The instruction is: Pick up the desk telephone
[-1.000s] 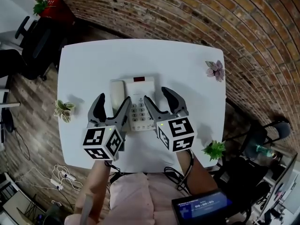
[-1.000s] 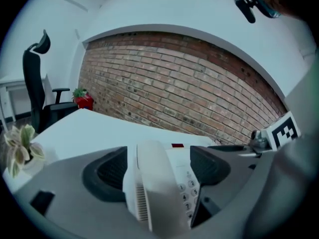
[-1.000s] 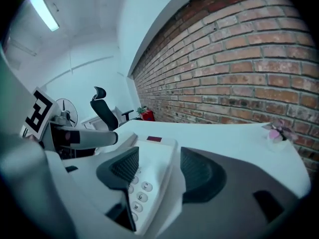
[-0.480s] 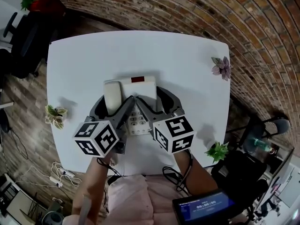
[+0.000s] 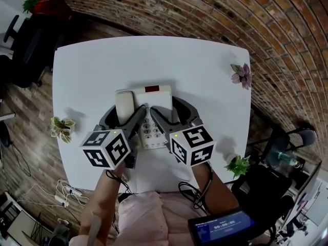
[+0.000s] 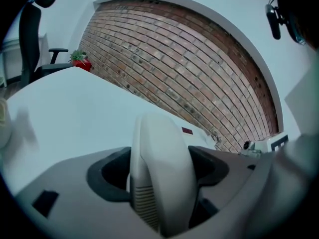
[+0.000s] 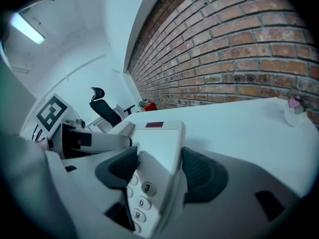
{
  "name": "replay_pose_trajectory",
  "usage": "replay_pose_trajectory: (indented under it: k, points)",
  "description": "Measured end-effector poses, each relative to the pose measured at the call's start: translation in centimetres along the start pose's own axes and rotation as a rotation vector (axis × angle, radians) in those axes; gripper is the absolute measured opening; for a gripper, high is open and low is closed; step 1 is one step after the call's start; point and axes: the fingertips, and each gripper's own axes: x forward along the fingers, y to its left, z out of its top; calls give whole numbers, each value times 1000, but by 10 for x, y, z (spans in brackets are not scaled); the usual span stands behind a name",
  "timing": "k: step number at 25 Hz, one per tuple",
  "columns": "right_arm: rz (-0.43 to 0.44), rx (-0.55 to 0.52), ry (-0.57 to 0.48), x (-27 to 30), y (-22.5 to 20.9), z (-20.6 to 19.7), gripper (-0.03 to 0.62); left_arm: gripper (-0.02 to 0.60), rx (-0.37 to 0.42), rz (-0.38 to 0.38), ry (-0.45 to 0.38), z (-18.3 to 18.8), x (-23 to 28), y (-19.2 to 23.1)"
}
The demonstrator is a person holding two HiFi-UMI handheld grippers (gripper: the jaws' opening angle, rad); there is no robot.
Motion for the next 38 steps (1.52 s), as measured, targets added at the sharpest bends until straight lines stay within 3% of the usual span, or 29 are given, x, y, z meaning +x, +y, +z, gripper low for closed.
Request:
replay_pose_trajectory:
  k: [8, 13, 23, 27, 32, 35, 36, 38]
  points:
    - [1, -39, -40, -12, 7, 6, 295, 339, 91, 39, -129, 7, -17, -9]
    - [36, 8, -72, -18, 8, 5, 333, 327, 129, 54, -216, 8, -29, -15]
    - [323, 95, -73, -22, 18, 5, 377, 324, 341, 99, -386, 9, -59, -33]
    - [369, 56, -73, -20, 23, 6, 377, 314, 395, 107, -414, 8, -60, -38]
    - [412, 97, -39, -21, 26, 3, 363, 299, 390, 131, -418, 2, -65, -39]
    - [420, 79, -61, -23, 25, 6, 352, 305, 428, 111, -425, 4, -64, -43]
    - [421, 72, -71, -24, 25, 7, 350, 316, 440, 92, -414, 3, -62, -44]
    - [426, 57, -88, -25, 25, 7, 348, 409, 404, 32, -379, -2, -59, -43]
